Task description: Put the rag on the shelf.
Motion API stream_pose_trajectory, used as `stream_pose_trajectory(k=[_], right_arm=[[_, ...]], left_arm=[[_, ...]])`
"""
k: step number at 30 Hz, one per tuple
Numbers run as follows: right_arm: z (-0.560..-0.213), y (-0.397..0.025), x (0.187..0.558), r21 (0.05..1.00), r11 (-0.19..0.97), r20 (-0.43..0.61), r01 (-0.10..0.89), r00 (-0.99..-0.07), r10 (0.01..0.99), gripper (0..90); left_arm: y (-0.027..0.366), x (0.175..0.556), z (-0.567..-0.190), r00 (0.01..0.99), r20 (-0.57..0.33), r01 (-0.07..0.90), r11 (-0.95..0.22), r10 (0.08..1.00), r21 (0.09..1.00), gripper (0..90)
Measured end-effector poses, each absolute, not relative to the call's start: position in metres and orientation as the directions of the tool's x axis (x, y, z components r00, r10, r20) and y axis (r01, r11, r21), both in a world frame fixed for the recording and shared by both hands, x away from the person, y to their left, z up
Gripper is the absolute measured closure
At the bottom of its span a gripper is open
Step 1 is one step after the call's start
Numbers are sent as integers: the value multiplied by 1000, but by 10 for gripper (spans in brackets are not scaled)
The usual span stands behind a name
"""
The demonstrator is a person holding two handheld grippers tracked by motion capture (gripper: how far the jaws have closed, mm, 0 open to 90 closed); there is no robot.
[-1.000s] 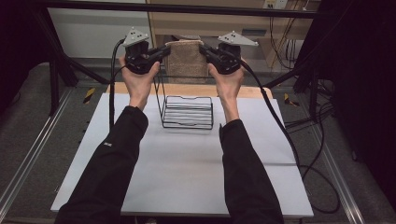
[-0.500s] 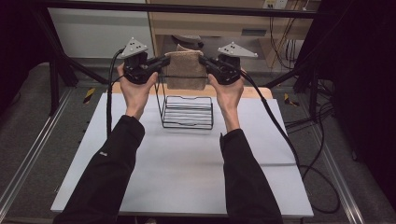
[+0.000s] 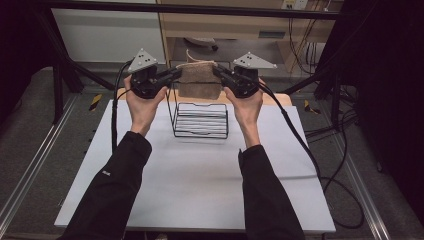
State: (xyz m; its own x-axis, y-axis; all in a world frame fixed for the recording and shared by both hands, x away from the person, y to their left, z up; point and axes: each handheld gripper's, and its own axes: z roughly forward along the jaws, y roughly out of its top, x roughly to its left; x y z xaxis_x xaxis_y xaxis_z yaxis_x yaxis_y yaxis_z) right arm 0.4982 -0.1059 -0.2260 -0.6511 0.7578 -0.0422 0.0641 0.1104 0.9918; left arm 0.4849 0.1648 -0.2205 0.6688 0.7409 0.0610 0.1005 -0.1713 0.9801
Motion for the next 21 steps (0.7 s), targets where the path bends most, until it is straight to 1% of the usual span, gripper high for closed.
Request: stream_pose_trajectory(k=[11, 21], right_arm=[[-233, -109, 486, 990, 127, -51, 62, -678, 733, 853], [-237, -110, 479, 978, 194, -91, 73, -688, 720, 847]], left_arm=[[164, 475, -228, 674, 87, 112, -218, 734, 969, 827], [164, 471, -242, 679, 82, 141, -239, 730, 961, 814]])
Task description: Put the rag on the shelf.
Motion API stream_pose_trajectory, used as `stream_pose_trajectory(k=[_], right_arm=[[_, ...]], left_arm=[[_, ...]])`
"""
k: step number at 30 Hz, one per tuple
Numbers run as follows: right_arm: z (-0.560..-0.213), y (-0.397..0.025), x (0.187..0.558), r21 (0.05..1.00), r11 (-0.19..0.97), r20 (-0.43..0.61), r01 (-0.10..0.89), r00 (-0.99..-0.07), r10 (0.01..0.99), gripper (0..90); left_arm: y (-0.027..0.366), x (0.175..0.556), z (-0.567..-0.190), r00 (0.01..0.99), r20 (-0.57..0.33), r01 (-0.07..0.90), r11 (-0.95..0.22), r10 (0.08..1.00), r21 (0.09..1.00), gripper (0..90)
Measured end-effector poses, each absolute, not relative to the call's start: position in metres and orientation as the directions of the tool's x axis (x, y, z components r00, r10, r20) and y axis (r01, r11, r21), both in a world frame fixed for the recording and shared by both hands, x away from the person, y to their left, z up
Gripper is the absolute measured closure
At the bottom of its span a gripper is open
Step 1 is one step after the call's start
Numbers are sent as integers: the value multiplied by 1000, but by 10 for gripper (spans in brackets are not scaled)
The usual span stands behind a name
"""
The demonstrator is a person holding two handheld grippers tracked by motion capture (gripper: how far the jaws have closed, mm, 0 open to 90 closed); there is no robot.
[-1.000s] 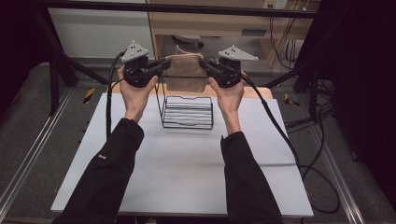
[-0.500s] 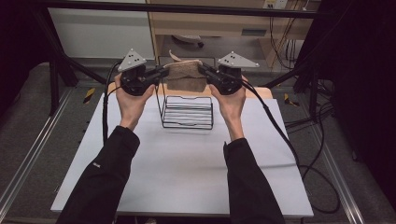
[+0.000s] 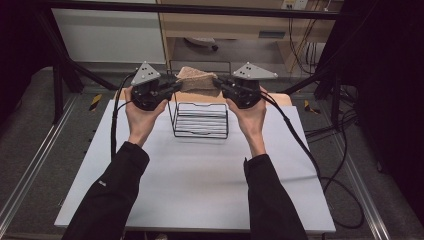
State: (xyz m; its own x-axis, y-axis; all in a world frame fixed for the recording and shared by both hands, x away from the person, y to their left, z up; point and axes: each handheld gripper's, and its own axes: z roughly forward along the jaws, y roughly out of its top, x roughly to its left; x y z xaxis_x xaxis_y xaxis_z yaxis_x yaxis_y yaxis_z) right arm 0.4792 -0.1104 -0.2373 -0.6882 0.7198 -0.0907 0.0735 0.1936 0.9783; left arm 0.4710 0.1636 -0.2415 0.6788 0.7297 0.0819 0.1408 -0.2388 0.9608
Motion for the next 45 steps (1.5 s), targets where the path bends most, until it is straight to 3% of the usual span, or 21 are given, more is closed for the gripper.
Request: stream_pose_trajectory(k=[12, 18, 33, 45], right_arm=[[-244, -112, 479, 976, 202, -92, 79, -691, 717, 848], [-248, -111, 479, 975, 208, -99, 76, -691, 716, 846], [-254, -118, 476, 969, 234, -106, 83, -715, 691, 767], [-247, -127, 472, 980, 163, -31, 116, -716, 697, 596]], left_arm=[[176, 463, -224, 673, 33, 140, -171, 739, 975, 722], [168, 472, -208, 662, 30, 164, -185, 749, 969, 794], [150, 488, -239, 687, 0, 268, -253, 727, 930, 897], [149, 489, -242, 687, 18, 266, -275, 726, 924, 900]])
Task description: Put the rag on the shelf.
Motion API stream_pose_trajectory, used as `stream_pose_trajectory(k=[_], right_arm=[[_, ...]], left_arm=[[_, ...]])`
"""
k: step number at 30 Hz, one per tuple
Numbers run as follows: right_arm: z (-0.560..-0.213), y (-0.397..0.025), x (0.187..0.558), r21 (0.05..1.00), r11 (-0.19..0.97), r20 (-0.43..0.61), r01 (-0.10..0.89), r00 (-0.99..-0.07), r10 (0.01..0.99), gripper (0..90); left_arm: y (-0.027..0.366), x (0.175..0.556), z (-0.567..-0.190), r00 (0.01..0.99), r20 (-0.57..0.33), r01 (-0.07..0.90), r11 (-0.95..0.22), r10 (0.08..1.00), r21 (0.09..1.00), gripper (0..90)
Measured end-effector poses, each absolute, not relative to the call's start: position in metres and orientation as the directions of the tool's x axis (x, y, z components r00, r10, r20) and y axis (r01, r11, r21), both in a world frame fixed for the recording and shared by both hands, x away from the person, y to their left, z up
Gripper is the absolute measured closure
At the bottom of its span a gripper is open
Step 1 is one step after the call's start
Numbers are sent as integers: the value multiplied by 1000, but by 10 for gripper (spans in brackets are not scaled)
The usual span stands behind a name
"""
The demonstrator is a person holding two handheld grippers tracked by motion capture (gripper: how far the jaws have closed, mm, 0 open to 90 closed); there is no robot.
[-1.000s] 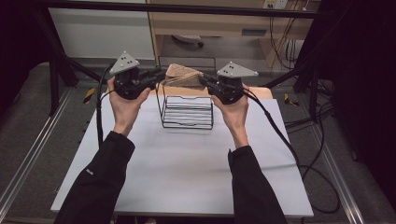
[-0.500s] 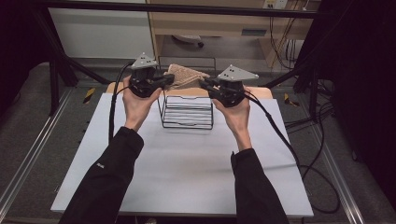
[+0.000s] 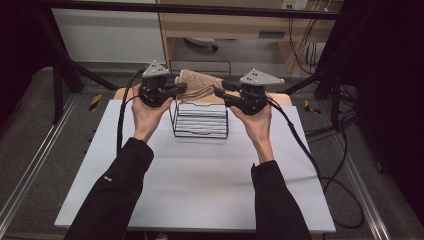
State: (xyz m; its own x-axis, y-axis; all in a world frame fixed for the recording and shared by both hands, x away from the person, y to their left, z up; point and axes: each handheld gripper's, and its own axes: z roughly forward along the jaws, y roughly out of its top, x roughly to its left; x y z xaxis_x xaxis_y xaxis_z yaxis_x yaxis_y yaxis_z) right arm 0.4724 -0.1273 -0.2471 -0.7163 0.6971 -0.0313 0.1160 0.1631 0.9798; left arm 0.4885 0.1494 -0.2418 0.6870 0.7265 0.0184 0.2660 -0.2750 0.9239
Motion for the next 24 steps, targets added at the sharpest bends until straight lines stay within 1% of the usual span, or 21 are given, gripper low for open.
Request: stream_pose_trajectory(k=[3, 9, 12, 15, 19, 24], right_arm=[[-246, -128, 472, 982, 151, -26, 115, -708, 706, 608], [-254, -122, 476, 968, 186, -12, 166, -715, 699, 804], [-258, -120, 479, 964, 191, -3, 186, -707, 707, 860], [-262, -118, 482, 960, 203, -14, 192, -693, 721, 875], [-264, -116, 483, 959, 205, -16, 196, -686, 727, 867], [-261, -118, 479, 964, 198, -22, 177, -691, 723, 823]], left_arm=[[149, 489, -243, 684, 23, 267, -280, 729, 922, 900], [147, 489, -244, 687, 33, 260, -287, 726, 922, 900], [147, 489, -244, 689, 38, 257, -293, 724, 921, 900], [148, 488, -248, 688, 42, 256, -297, 724, 920, 895], [152, 488, -252, 686, 40, 261, -298, 727, 918, 865], [156, 484, -253, 685, 40, 254, -290, 728, 923, 814]])
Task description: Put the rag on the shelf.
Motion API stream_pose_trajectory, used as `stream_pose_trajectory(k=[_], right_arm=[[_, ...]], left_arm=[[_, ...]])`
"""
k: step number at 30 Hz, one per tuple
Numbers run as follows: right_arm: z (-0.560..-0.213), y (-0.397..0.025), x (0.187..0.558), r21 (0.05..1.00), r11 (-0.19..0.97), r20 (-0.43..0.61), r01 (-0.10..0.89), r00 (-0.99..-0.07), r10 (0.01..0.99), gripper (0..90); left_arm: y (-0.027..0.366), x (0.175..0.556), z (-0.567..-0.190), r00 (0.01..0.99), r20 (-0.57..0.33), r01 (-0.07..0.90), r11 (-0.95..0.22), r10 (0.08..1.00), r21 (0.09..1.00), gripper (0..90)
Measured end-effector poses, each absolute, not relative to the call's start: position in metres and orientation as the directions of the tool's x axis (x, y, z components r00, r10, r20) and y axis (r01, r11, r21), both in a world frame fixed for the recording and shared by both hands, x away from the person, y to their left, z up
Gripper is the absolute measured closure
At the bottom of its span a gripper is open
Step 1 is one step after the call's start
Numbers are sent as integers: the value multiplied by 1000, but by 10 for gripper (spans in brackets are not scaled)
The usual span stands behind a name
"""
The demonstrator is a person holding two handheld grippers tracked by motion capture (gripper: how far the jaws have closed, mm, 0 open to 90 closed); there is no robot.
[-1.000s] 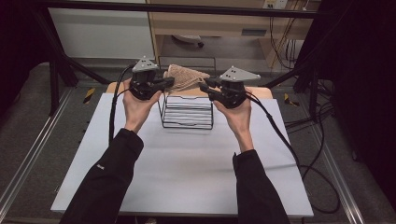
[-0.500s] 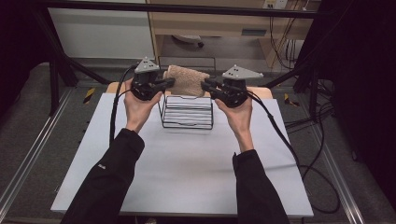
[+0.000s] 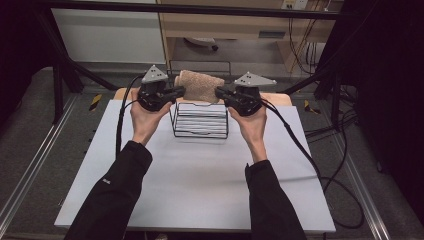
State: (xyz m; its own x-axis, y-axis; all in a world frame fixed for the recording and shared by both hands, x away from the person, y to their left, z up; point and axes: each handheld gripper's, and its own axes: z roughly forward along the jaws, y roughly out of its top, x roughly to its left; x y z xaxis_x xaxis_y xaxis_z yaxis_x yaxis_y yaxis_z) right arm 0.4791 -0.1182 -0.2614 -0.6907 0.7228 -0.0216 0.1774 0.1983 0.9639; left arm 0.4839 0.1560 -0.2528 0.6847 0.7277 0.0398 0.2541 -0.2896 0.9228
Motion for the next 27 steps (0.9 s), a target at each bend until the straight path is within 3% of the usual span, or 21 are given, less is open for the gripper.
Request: stream_pose_trajectory(k=[14, 19, 27], right_arm=[[-258, -133, 463, 964, 175, 14, 200, -695, 718, 577], [-261, -142, 458, 957, 171, 40, 234, -691, 722, 431], [-272, -155, 448, 943, 195, 41, 271, -674, 737, 240]], left_arm=[[178, 466, -265, 657, 28, 288, -285, 753, 914, 526], [187, 458, -274, 647, 24, 308, -290, 762, 906, 372], [202, 444, -296, 660, -41, 358, -265, 750, 895, 218]])
